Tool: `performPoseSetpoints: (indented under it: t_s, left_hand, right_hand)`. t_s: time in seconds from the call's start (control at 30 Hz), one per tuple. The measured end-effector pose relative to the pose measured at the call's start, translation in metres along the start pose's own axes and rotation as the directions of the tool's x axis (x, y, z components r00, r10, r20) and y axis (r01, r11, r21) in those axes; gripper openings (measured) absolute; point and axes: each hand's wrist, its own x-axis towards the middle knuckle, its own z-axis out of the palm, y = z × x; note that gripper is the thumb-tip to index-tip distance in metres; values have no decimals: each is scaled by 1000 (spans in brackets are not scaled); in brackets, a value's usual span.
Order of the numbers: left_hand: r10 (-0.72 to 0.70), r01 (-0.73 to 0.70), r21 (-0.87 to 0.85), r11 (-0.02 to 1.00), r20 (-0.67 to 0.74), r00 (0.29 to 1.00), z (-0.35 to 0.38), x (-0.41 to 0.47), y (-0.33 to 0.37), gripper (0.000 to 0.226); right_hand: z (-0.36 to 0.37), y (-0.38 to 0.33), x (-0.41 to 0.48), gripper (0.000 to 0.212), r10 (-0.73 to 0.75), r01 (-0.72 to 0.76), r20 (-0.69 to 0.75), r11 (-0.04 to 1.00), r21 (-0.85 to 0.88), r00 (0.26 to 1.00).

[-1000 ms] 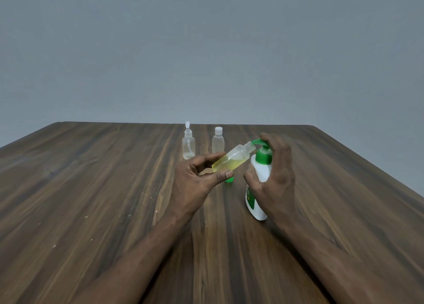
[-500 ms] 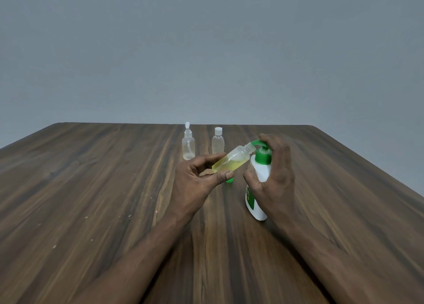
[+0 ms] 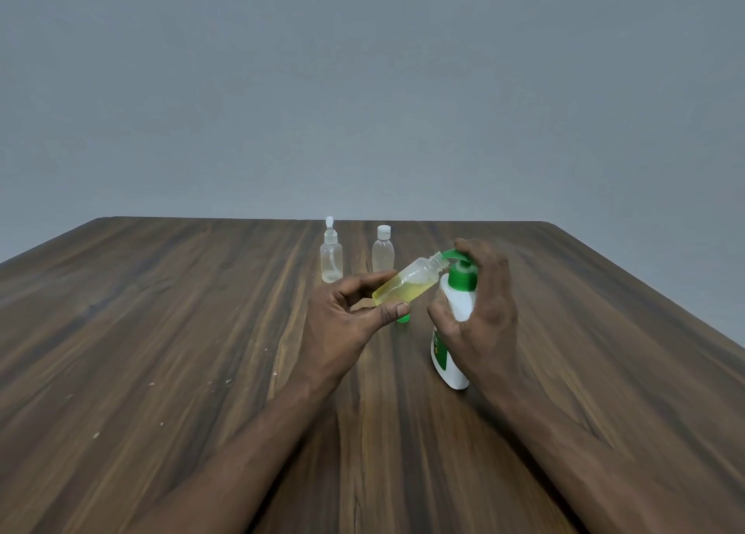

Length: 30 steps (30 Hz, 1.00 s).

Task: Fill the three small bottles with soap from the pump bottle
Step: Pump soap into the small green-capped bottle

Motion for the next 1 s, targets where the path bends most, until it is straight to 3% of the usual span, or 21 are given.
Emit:
performPoseSetpoints:
  t_s: [0.73, 1.0]
  left_hand:
    - [6, -6, 20, 1000, -12, 1000, -1, 1, -1, 41]
    - [4, -3, 20, 1000, -9, 1000, -1, 1, 1, 40]
  right_hand:
    - [0, -1, 0, 67, -4, 4, -16, 1000, -16, 1000]
    - [1, 0, 1, 59, 7, -7, -4, 1000, -4, 1000]
